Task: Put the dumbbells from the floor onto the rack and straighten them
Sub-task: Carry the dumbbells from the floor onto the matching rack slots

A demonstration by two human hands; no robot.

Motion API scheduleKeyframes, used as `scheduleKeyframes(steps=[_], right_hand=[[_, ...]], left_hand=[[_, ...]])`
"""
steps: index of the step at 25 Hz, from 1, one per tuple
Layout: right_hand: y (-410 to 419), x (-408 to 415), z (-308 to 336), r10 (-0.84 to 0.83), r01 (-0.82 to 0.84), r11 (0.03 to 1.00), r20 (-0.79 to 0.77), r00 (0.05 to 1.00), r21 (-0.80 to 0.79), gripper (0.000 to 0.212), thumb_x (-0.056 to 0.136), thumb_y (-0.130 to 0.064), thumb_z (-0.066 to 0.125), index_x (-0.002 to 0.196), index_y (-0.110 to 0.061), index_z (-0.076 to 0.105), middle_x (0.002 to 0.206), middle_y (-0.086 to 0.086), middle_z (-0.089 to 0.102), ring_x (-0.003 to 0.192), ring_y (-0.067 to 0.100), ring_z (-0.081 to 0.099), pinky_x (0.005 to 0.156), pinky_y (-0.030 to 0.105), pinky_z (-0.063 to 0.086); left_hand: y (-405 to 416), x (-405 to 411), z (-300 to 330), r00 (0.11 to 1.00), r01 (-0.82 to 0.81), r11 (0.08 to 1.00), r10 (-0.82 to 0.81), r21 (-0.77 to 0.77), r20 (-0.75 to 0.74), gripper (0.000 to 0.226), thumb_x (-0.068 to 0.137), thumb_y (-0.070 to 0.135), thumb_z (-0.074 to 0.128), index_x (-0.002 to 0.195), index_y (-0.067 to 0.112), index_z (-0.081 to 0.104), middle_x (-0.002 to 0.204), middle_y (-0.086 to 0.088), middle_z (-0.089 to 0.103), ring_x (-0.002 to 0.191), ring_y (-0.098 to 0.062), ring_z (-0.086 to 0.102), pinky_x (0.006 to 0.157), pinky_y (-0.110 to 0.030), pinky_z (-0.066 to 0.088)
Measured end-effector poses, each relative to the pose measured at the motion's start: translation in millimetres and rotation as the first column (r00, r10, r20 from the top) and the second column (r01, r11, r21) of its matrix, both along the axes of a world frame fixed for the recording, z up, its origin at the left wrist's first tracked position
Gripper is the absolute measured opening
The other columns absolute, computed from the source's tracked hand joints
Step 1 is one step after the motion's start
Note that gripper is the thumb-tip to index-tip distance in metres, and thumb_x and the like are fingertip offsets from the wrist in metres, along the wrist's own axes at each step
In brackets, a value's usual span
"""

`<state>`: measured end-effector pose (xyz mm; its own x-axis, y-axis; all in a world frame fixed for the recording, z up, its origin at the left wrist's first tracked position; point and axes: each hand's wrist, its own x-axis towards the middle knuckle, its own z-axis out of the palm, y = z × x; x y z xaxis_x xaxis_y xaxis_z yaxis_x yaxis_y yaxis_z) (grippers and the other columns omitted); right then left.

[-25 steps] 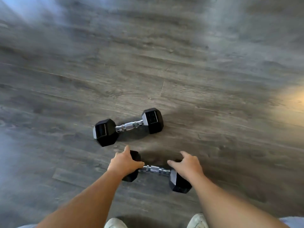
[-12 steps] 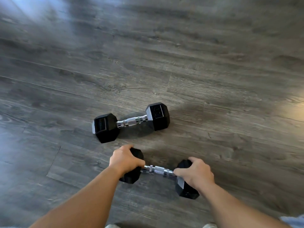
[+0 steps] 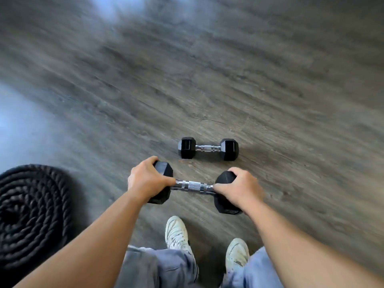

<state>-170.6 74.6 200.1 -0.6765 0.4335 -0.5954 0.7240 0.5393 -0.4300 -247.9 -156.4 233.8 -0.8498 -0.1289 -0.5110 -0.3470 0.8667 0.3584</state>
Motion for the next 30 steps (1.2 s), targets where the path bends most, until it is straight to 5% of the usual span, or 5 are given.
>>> scheduleKeyframes(steps=[6, 11, 17, 22, 30], right_hand=[[-132, 16, 245, 0.424, -0.437, 0.898, -0.172, 0.889, -0.048, 0.048, 0.059, -0.056, 0.078, 0.098, -0.029, 0.066, 0.09, -0.007, 0.069, 0.09, 0.025, 0.064, 0.068, 0.032, 0.048], [-286, 65, 341, 0.671, -0.705, 0.708, -0.269, 0.691, -0.047, 0.047, 0.055, -0.058, 0.08, 0.082, -0.024, 0.063, 0.073, -0.008, 0.064, 0.079, 0.023, 0.06, 0.054, 0.029, 0.038], [-470, 169, 368, 0.834, -0.891, 0.449, -0.323, 0.447, -0.074, 0.054, 0.052, -0.062, 0.079, 0.078, -0.025, 0.051, 0.074, -0.013, 0.055, 0.077, 0.015, 0.049, 0.06, 0.032, 0.035], [-592, 264, 346, 0.927, -0.957, 0.27, -0.241, 0.288, -0.106, 0.06, 0.051, -0.066, 0.076, 0.098, -0.028, 0.067, 0.085, -0.014, 0.066, 0.09, 0.017, 0.063, 0.076, 0.033, 0.048], [-663, 333, 290, 0.981, -0.982, 0.135, -0.123, 0.151, -0.13, 0.056, 0.054, -0.061, 0.076, 0.098, -0.027, 0.067, 0.086, -0.014, 0.067, 0.083, 0.015, 0.062, 0.076, 0.032, 0.052]], left_hand=[[-145, 120, 264, 0.923, -0.362, 0.927, 0.342, -0.095, -0.178, 0.066, 0.055, 0.045, 0.087, 0.114, 0.026, 0.067, 0.1, -0.003, 0.073, 0.1, -0.031, 0.064, 0.082, -0.036, 0.052], [-273, 244, 367, 0.775, -0.616, 0.783, 0.582, -0.087, -0.247, 0.091, 0.051, 0.053, 0.089, 0.135, 0.033, 0.06, 0.122, -0.005, 0.07, 0.116, -0.028, 0.062, 0.092, -0.034, 0.051], [-413, 412, 404, 0.553, -0.832, 0.545, 0.797, -0.104, -0.244, 0.079, 0.051, 0.052, 0.087, 0.123, 0.033, 0.063, 0.109, 0.0, 0.071, 0.093, -0.023, 0.061, 0.079, -0.033, 0.052], [-498, 531, 398, 0.38, -0.923, 0.359, 0.906, -0.139, -0.186, 0.057, 0.05, 0.045, 0.086, 0.101, 0.028, 0.065, 0.082, 0.008, 0.066, 0.074, -0.013, 0.062, 0.071, -0.033, 0.057], [-550, 609, 340, 0.309, -0.938, 0.283, 0.945, -0.2, -0.108, 0.074, 0.056, 0.047, 0.088, 0.122, 0.026, 0.062, 0.098, 0.001, 0.066, 0.089, -0.024, 0.062, 0.073, -0.033, 0.053]])
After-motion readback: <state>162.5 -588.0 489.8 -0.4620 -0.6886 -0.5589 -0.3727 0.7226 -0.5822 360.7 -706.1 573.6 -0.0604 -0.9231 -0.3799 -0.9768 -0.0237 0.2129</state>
